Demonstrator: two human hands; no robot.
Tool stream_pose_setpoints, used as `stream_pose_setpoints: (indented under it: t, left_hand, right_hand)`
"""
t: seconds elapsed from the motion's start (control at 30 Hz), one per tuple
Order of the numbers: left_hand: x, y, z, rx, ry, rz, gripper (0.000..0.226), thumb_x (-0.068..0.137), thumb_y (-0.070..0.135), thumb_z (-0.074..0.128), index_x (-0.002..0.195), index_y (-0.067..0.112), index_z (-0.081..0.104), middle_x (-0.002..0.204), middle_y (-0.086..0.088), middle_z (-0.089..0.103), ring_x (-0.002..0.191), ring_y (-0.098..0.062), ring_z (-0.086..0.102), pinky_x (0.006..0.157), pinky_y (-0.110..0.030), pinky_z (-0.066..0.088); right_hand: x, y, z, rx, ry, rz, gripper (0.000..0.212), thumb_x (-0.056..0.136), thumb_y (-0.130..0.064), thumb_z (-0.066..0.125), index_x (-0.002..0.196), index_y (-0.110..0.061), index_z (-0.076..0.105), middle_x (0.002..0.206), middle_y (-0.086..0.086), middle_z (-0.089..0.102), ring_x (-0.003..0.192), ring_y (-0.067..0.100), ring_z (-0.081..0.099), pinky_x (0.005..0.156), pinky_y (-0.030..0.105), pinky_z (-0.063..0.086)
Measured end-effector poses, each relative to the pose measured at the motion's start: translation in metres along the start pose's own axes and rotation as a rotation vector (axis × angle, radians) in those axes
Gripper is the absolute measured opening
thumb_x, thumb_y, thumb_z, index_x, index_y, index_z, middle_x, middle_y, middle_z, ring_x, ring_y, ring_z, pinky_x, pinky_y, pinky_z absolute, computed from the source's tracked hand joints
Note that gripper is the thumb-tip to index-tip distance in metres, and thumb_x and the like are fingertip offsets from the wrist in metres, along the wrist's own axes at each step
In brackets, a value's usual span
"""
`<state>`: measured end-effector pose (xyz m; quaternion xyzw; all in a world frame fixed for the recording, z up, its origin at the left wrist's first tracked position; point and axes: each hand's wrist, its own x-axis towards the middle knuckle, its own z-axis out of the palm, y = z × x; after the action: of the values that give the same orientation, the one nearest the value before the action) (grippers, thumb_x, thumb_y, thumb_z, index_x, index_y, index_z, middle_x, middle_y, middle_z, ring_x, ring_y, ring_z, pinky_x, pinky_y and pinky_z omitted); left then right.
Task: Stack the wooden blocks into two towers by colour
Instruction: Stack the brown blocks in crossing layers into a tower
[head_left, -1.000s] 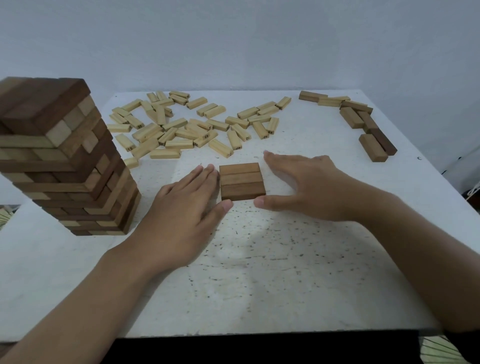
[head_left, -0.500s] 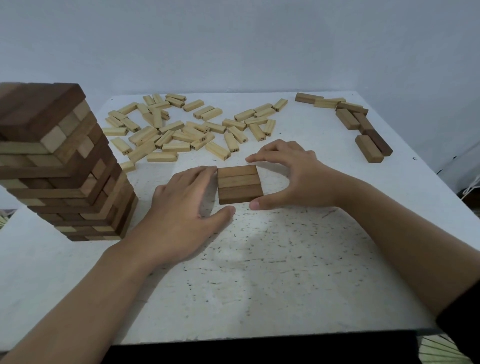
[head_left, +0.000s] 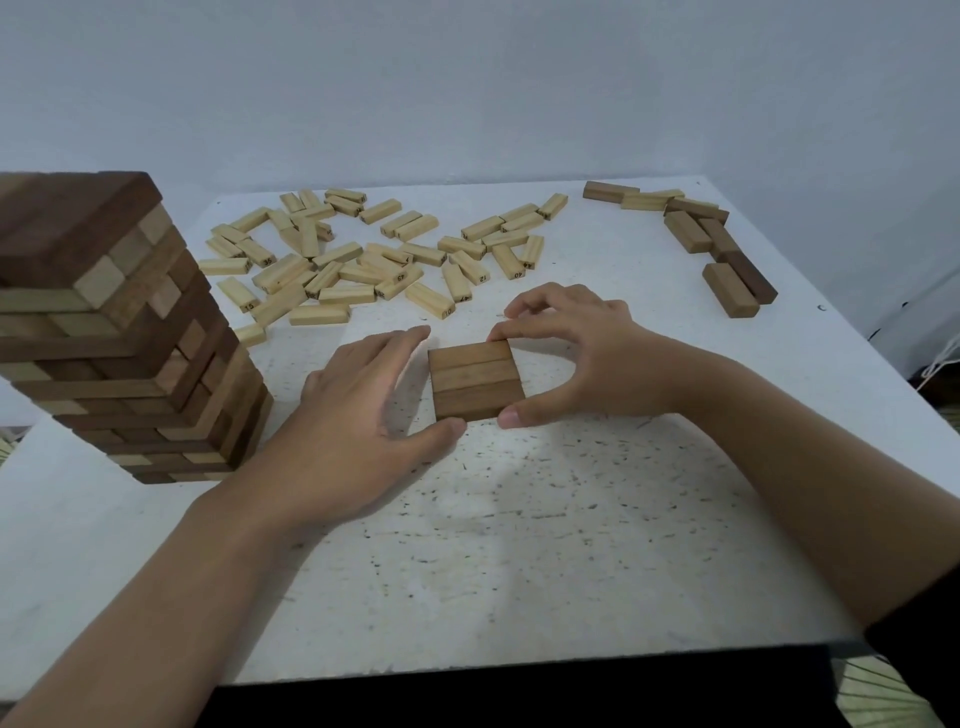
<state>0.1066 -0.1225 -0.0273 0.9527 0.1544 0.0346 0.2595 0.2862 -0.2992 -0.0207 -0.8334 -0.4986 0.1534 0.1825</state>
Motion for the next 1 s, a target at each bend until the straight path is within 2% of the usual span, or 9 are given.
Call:
stream_pose_setpoints:
  t: [0.2, 0.27, 0.4, 0.47, 0.6, 0.7, 0.8, 0.9, 1.0]
  left_hand:
    - [-0.008, 0.009, -0.003, -0.052, 0.002, 0.099, 0.066, 0.084, 0.056, 0.072, 0.143, 0.044, 0.043, 0.128, 0.039, 0.038, 0.117, 0.029, 0.020, 0.107, -0.033, 0.027]
    - [-0.008, 0.009, -0.004, -0.050, -0.001, 0.088, 0.065, 0.083, 0.053, 0.074, 0.141, 0.043, 0.046, 0.125, 0.037, 0.039, 0.121, 0.023, 0.023, 0.107, -0.033, 0.028]
    - [-0.006, 0.005, -0.004, -0.041, -0.019, 0.002, 0.078, 0.076, 0.065, 0.075, 0.144, 0.046, 0.041, 0.127, 0.029, 0.037, 0.127, -0.007, 0.032, 0.103, -0.036, 0.035]
    - [-0.006, 0.006, -0.003, -0.029, -0.018, -0.022, 0.079, 0.070, 0.072, 0.072, 0.140, 0.047, 0.043, 0.125, 0.028, 0.037, 0.125, -0.009, 0.032, 0.097, -0.033, 0.034]
    - [-0.006, 0.012, -0.004, -0.005, -0.004, 0.011, 0.059, 0.075, 0.069, 0.070, 0.125, 0.049, 0.047, 0.117, 0.029, 0.036, 0.106, 0.006, 0.024, 0.095, -0.031, 0.023]
    - [-0.006, 0.013, -0.005, -0.013, -0.011, 0.022, 0.053, 0.079, 0.062, 0.072, 0.123, 0.048, 0.047, 0.116, 0.030, 0.036, 0.101, 0.031, 0.014, 0.093, -0.031, 0.020]
    - [-0.007, 0.013, -0.005, -0.015, -0.014, 0.026, 0.053, 0.080, 0.059, 0.072, 0.125, 0.048, 0.046, 0.116, 0.028, 0.037, 0.098, 0.025, 0.017, 0.094, -0.032, 0.022]
    - [-0.006, 0.010, -0.004, 0.002, -0.014, 0.046, 0.054, 0.081, 0.061, 0.071, 0.127, 0.047, 0.047, 0.117, 0.029, 0.037, 0.100, 0.037, 0.007, 0.093, -0.033, 0.023]
    - [-0.005, 0.006, -0.001, 0.028, -0.001, 0.093, 0.061, 0.077, 0.072, 0.065, 0.128, 0.043, 0.050, 0.116, 0.028, 0.037, 0.107, 0.033, 0.010, 0.093, -0.031, 0.022]
  right_hand:
    - [-0.010, -0.005, -0.004, -0.021, -0.064, -0.009, 0.084, 0.059, -0.080, 0.064, 0.137, -0.051, 0.049, 0.150, -0.021, 0.028, 0.141, 0.005, 0.016, 0.118, 0.041, 0.009]
    - [-0.012, -0.006, -0.005, -0.024, -0.071, -0.010, 0.085, 0.059, -0.079, 0.065, 0.138, -0.050, 0.049, 0.150, -0.020, 0.028, 0.141, 0.005, 0.016, 0.119, 0.042, 0.010]
    - [-0.012, -0.004, -0.004, -0.027, -0.066, -0.020, 0.086, 0.060, -0.083, 0.069, 0.138, -0.051, 0.049, 0.149, -0.021, 0.028, 0.140, 0.005, 0.016, 0.118, 0.042, 0.010]
    - [-0.011, -0.002, -0.003, -0.032, -0.064, -0.024, 0.085, 0.060, -0.083, 0.067, 0.138, -0.052, 0.048, 0.149, -0.021, 0.028, 0.141, 0.005, 0.016, 0.118, 0.042, 0.010]
    - [-0.011, -0.003, -0.004, -0.033, -0.069, -0.027, 0.085, 0.061, -0.083, 0.068, 0.137, -0.052, 0.048, 0.149, -0.021, 0.028, 0.141, 0.005, 0.015, 0.119, 0.042, 0.009]
    - [-0.012, -0.002, -0.005, -0.017, -0.072, -0.035, 0.084, 0.061, -0.082, 0.070, 0.136, -0.052, 0.049, 0.148, -0.023, 0.028, 0.140, 0.003, 0.016, 0.119, 0.042, 0.009]
    - [-0.013, 0.003, -0.007, 0.000, -0.078, -0.041, 0.083, 0.060, -0.079, 0.069, 0.136, -0.053, 0.049, 0.148, -0.028, 0.028, 0.139, -0.001, 0.017, 0.118, 0.040, 0.010]
    - [-0.014, 0.006, -0.007, 0.024, -0.065, -0.050, 0.080, 0.061, -0.076, 0.072, 0.134, -0.051, 0.051, 0.146, -0.030, 0.030, 0.138, -0.002, 0.019, 0.119, 0.040, 0.011]
    - [-0.013, 0.006, -0.004, 0.012, -0.043, -0.078, 0.072, 0.064, -0.073, 0.075, 0.129, -0.048, 0.056, 0.137, -0.029, 0.036, 0.132, -0.002, 0.023, 0.114, 0.038, 0.016]
